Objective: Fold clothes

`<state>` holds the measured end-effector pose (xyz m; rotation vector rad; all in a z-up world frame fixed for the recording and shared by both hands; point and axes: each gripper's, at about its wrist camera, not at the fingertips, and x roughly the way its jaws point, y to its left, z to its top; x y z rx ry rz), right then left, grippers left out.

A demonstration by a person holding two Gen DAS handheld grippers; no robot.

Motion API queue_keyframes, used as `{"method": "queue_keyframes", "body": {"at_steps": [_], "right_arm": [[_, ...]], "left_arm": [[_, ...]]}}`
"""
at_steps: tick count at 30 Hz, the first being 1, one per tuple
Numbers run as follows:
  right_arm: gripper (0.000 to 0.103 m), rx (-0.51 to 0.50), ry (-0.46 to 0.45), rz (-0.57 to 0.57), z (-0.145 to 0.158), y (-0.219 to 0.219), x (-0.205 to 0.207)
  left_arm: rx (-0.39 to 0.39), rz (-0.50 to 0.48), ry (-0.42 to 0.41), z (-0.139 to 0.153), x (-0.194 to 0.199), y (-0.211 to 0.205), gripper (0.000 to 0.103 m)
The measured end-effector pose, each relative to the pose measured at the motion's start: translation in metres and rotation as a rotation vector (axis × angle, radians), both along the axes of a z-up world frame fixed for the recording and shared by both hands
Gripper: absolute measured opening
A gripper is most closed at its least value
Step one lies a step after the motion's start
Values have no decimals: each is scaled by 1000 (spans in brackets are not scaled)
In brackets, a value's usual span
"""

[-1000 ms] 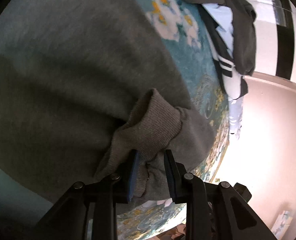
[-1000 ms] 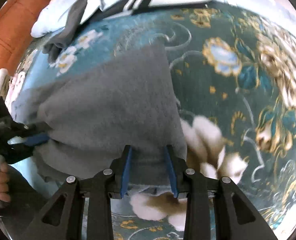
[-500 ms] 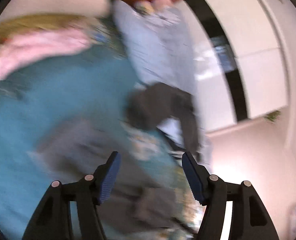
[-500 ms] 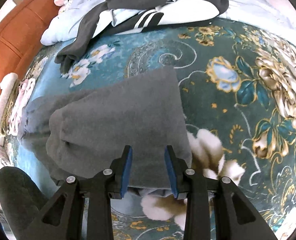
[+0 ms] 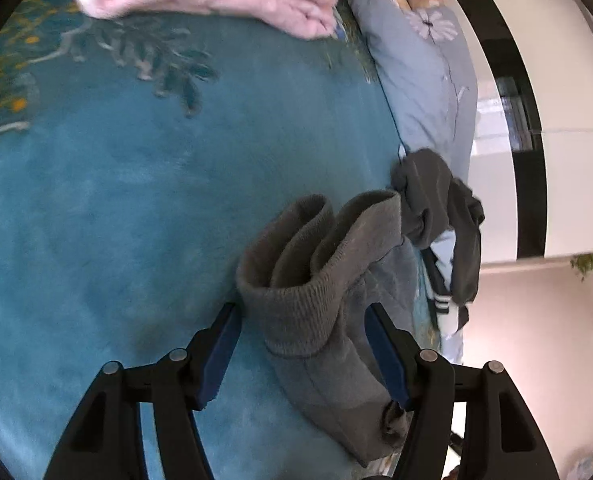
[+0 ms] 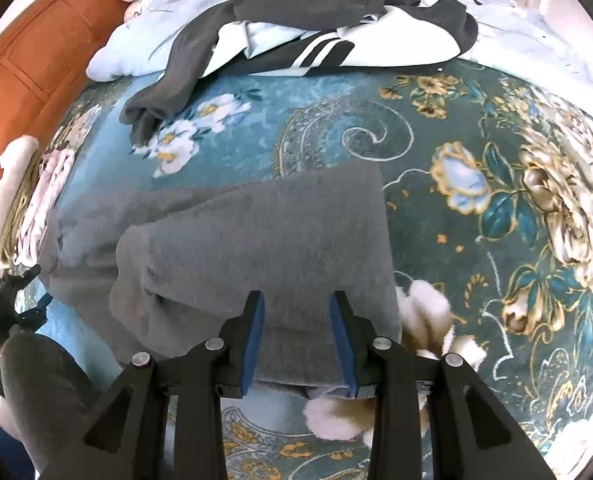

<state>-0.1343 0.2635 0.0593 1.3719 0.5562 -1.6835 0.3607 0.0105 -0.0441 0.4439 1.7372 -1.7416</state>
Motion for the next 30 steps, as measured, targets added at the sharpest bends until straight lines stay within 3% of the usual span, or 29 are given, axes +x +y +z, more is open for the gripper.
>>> {"method": "queue_keyframes", "body": {"at_steps": [4,6,7,11,16,19,23,26,30], "right_arm": [[35,15,-1,-4,-1,0,6],[35,20,0,-1,-1,-1,11],[35,20,-1,1,-1,-1,12],[35,16,-4,11,-1,-3,17],[35,-8,2,26,5,0,17],[35,-36,-11,17,6,5,12],[35,-51,-64,-22,-7,15,3],[35,-51,-114,-57,-20,21,-5],[35,-76,-156,-102,-25,31,-19]], "left_arm": [[-12,-21,-33,1,-14,-14,65],[-11,-39,-89,2,-25,-18,45],[-15,-56,-126,4,-33,-20,28],[-104,-57,-161,27,-38,-19,20],[-167,-10,-189,71,-24,-29,18],[-187,-10,-276,98,-34,-36,18],[-324,-126,-393,155,-86,-16,18],[-472,-235,-411,210,-159,15,19],[-603,-367,-407,242,-249,64,21]]}}
